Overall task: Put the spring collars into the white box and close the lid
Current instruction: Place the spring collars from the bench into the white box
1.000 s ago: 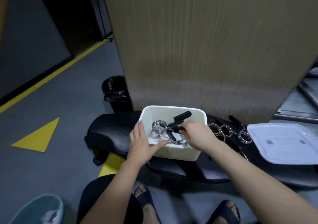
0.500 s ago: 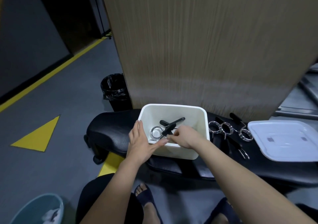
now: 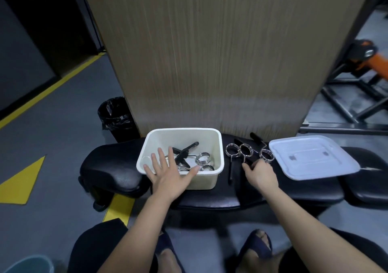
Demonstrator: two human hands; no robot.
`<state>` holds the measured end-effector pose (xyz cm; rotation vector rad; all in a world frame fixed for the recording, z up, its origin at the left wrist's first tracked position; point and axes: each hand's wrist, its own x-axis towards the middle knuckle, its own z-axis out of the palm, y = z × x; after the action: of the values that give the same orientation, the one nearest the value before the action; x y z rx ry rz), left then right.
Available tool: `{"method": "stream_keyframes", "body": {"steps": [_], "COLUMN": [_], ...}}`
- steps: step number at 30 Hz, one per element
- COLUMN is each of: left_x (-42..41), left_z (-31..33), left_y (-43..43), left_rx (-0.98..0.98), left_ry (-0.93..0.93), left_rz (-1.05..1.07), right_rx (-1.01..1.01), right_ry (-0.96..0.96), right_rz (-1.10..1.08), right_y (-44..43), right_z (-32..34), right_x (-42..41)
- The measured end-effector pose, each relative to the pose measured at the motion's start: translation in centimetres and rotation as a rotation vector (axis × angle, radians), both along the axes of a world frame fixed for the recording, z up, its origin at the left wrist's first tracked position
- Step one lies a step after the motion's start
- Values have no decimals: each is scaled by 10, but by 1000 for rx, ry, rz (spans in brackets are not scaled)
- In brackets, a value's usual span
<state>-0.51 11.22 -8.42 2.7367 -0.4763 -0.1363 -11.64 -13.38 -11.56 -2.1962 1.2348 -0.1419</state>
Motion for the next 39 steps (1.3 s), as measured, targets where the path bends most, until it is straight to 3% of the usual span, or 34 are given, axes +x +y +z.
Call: {"method": "stream_keyframes", "body": {"steps": [2,7,13,18,22,31,35,39], "left_x": [2,8,12,12,8,3,15,29], "left_z": [1,1,0,-2,2,4,9,8], "left_y": [-6,-2,-4,-3,-2,10,31,43], "left_rx": [64,75,66,58,43,-170,-155,-184], "left_ry": [21,116,118,97,106,91,-5,157], "left_rz": [25,14,21,19,11,-10,112,182], "right_rx": [42,119,180,157,118,-277,-388,-386], "right_ry": [111,107,-100,-384,-507,-353,-255,-178], "right_rz": [48,87,-49,-33,37,515,609,642], "right_y": [-4,-6,-5,-1,2,33,52,62], "right_z": [-10,-20,-27,-14,13,75,82,75], "right_x": [-2,12,14,6,4,17,30,50]}}
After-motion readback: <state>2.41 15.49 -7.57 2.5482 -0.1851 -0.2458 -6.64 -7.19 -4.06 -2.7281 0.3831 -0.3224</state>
